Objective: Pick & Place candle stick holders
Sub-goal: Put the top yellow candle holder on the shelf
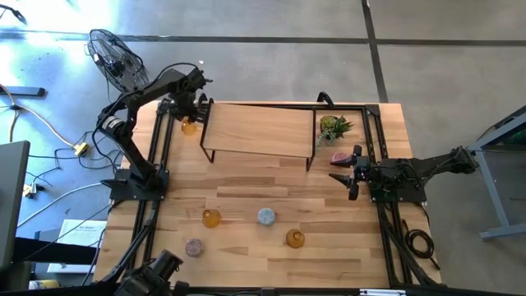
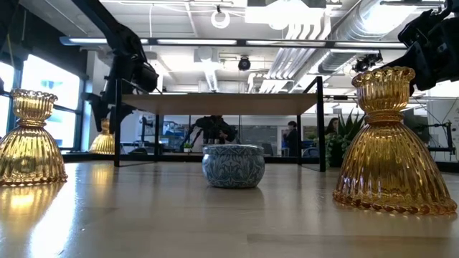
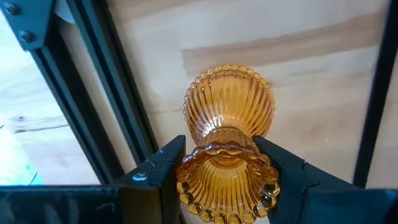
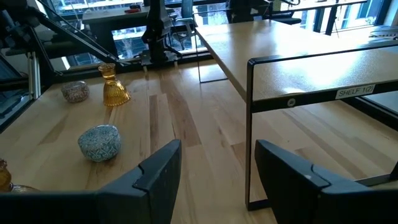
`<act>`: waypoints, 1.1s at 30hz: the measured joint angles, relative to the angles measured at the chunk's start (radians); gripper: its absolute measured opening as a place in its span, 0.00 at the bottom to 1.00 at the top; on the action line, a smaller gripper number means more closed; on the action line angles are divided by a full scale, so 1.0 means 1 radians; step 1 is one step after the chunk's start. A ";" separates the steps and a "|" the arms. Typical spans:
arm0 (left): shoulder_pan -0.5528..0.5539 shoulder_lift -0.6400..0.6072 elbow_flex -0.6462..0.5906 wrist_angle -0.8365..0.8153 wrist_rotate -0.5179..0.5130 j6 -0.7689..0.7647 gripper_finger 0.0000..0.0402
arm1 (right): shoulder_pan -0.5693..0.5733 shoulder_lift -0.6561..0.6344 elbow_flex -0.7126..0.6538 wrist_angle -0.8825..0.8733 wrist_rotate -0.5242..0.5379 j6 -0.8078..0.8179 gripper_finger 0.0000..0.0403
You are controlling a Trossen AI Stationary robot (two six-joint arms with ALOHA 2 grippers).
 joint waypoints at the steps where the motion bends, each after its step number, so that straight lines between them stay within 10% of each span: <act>1: 0.000 0.000 0.009 -0.005 -0.005 -0.002 0.39 | 0.000 0.000 0.000 0.000 0.000 0.000 0.50; 33: -0.002 -0.002 0.104 -0.158 -0.018 0.018 0.39 | 0.000 0.000 0.000 0.000 -0.027 0.000 0.50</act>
